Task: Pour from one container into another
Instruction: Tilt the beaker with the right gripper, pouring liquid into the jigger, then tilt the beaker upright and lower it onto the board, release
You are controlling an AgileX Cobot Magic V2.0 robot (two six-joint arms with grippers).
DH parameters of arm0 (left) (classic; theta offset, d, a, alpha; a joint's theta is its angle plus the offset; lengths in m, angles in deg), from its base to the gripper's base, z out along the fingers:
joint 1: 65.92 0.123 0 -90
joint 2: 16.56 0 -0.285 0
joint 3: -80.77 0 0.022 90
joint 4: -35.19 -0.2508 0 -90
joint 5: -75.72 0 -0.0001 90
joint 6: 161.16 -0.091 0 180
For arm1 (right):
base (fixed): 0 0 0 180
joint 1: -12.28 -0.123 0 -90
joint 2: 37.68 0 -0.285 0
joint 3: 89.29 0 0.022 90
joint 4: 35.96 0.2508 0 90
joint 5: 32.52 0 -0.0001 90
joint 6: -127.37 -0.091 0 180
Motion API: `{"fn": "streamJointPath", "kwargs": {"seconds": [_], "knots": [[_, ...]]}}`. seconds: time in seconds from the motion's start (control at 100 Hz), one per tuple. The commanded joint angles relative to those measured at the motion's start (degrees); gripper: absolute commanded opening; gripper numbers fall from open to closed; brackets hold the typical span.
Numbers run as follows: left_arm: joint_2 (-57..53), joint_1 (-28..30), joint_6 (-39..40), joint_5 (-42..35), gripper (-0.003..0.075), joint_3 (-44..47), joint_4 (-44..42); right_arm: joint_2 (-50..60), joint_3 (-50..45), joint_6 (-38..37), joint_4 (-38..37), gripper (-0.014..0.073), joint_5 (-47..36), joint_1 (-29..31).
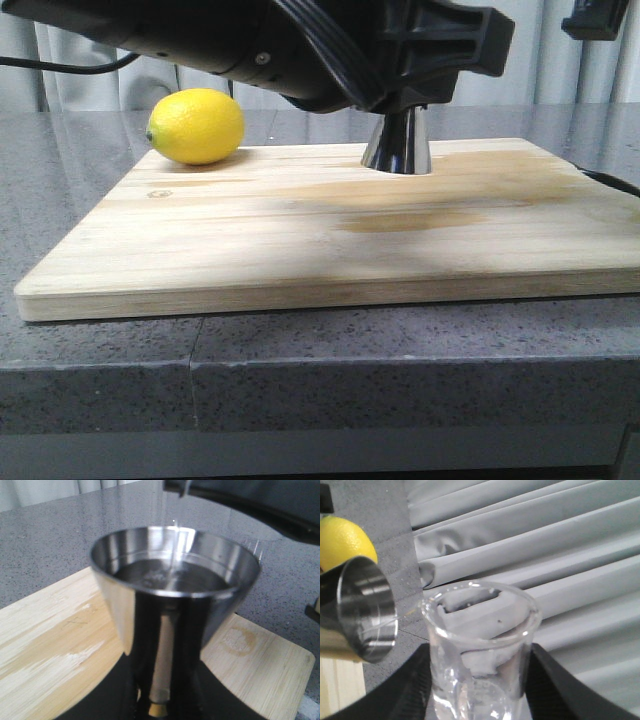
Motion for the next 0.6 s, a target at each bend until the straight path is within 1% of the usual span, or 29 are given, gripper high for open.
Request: {"fn": "streamJointPath", "kwargs": {"seconds": [0.0, 0.05, 0.12, 0.21, 0.29, 0.36, 0.39, 0.49, 0.59], "knots": [[-2.3, -0.4, 0.5, -6.0, -0.0019, -1.5, -0.1, 1.6, 2.0, -5.0, 4.3, 0.0235, -3.1, 0.2], [-2.3, -0.4, 0.5, -6.0, -0.0019, -1.5, -0.1, 1.6, 2.0, -7.6, 6.6, 0.0235, -2.9, 0.2], [-2.3, -0.4, 0.5, -6.0, -0.0019, -1.5, -0.1, 1.6, 2.0, -12.4, 11.7, 0.0235, -2.2, 0.2], [-2.3, -0.4, 0.5, -6.4, -0.0019, -1.5, -0.1, 1.5, 2.0, -18.5, 21.4, 0.0235, 0.5, 0.2], [-2.3, -0.4, 0.5, -7.0, -0.0019, -1.5, -0.1, 0.5, 2.0, -19.9, 30.4, 0.0235, 2.8, 0.2], [-2.3, -0.4, 0.5, -7.5, -0.0019, -1.5, -0.1, -1.1, 2.0, -19.9, 35.1, 0.0235, 2.9, 0.2], [-2.3, -0.4, 0.5, -7.9, -0.0019, -1.5, -0.1, -2.0, 2.0, -20.5, 36.1, 0.0235, 3.2, 0.2], [-2.3, -0.4, 0.5, -8.6, -0.0019, -1.5, -0.1, -5.3, 2.0, -26.3, 36.3, 0.0235, 3.3, 0.2], [-2.3, -0.4, 0.5, -8.9, -0.0019, -1.5, -0.1, -9.1, 2.0, -28.9, 36.3, 0.0235, 1.7, 0.2]]}}
